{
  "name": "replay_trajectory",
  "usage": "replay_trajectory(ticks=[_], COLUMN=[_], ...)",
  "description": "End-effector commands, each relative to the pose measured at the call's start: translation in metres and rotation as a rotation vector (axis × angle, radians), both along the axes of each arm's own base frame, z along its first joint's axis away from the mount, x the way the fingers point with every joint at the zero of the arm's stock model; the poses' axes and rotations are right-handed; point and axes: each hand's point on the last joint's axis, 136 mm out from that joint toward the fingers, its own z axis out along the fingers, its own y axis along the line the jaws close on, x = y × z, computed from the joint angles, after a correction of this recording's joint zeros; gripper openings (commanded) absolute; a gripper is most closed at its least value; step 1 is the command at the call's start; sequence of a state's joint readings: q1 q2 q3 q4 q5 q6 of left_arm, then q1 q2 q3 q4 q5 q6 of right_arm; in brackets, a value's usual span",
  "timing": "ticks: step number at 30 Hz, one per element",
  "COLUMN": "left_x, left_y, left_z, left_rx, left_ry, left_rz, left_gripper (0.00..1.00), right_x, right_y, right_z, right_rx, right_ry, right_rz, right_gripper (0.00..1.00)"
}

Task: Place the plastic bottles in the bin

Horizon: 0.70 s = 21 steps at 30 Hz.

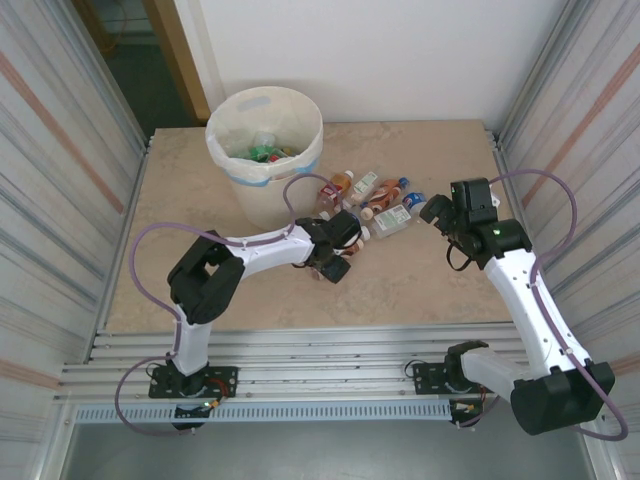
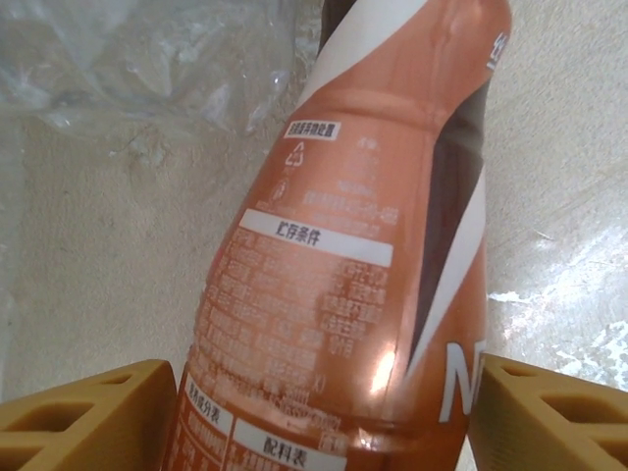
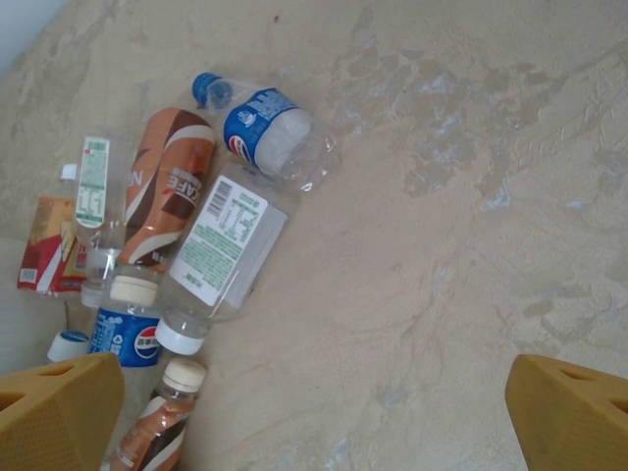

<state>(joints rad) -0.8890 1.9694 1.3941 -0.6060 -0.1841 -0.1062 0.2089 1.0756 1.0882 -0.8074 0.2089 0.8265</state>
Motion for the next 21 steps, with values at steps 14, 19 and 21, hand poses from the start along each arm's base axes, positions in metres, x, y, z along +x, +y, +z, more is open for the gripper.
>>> replay_trajectory(ticks=[14, 19, 21], left_x=[-0.032, -0.036, -0.039], left_y=[0.014, 0.006, 0.004], left_z=[-0.008, 0.01, 0.018], left_rx=[0.041, -0.01, -0.029], left_ry=[0.028, 0.002, -0.009], left_rz=[-0.035, -0.046, -0.052], left_gripper=[0.52, 0.4, 0.4], right_x=[0.003, 0.001, 0.0], right_y=[-0.002, -0.004, -0.005], right_z=[-0.002, 0.0, 0.001], right_rx=[0.007, 0.005, 0.005], right_ry=[-0.002, -0.011, -0.015], right_rz=[-0.013, -0.019, -0.022], right_gripper=[0.98, 0.98, 0.98])
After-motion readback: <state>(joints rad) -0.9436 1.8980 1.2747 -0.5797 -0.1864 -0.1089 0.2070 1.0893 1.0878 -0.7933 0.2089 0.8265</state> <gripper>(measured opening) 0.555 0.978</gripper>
